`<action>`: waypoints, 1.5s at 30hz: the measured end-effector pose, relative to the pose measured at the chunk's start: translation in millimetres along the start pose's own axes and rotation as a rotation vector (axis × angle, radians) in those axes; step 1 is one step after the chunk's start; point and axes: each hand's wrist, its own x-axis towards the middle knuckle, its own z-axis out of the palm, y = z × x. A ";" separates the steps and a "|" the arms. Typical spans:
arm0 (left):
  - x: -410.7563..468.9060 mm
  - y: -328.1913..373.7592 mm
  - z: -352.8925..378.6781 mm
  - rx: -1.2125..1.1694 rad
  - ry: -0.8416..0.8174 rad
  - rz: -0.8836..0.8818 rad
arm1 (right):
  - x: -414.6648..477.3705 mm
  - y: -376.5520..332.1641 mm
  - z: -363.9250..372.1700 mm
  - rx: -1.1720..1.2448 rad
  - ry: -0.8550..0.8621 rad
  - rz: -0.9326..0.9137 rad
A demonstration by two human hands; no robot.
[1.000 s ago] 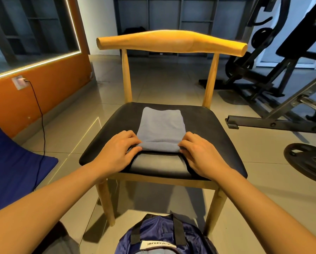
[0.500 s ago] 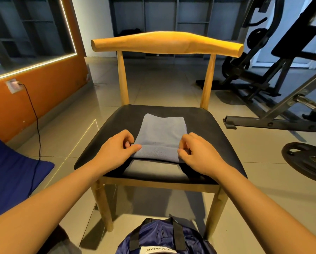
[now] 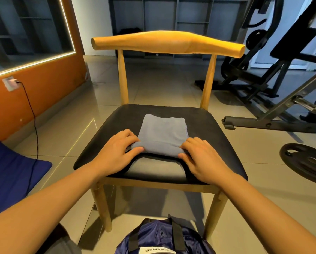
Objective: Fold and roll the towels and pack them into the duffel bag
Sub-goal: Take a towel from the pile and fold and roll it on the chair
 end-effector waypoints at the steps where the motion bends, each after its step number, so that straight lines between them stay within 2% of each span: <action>1: 1.5 1.0 0.8 -0.018 -0.005 -0.019 | 2.1 1.3 -3.9 0.057 -0.038 0.028; 3: 3.5 3.2 2.8 -0.055 -0.021 -0.060 | 5.0 4.8 -10.8 0.156 -0.120 0.088; 7: 10.2 5.1 6.7 -0.018 -0.021 -0.140 | 10.6 4.6 -9.2 0.137 -0.192 0.167; 10: 17.4 7.0 13.0 0.030 0.040 -0.211 | 18.7 9.1 -2.3 0.069 -0.036 0.207; 12: 19.6 10.7 16.0 0.004 0.117 -0.226 | 22.1 11.6 1.6 0.042 0.119 0.141; 16: 14.8 13.7 19.3 0.070 0.241 -0.040 | 18.1 8.4 10.2 0.024 0.241 -0.003; 18: 9.2 8.1 17.7 0.075 0.235 0.013 | 12.6 7.9 8.8 0.050 0.207 0.005; 21: 4.7 -0.6 15.4 0.112 0.115 0.073 | 4.8 12.6 8.0 0.025 0.101 -0.005; 23: 4.5 -3.1 14.4 0.108 0.058 0.082 | 3.4 12.8 7.9 0.034 0.088 -0.002; 27: 4.9 0.8 12.6 0.113 0.063 0.071 | 7.7 9.4 -2.5 0.062 0.046 0.000; 32: 2.1 6.6 11.7 0.075 0.036 0.031 | 11.7 10.7 -20.1 0.347 -0.188 0.132; 35: 4.6 7.5 12.5 0.024 0.012 -0.026 | 15.9 10.3 -19.8 0.428 -0.238 0.211; 38: 11.8 8.2 13.9 -0.091 0.017 -0.140 | 20.2 12.0 -11.0 0.356 -0.167 0.260; 41: 22.1 9.1 15.5 -0.187 0.059 -0.236 | 23.8 9.6 -5.1 0.275 -0.002 0.271; 45: 26.6 13.4 19.3 0.028 0.295 -0.027 | 28.1 7.5 4.2 0.187 0.136 0.229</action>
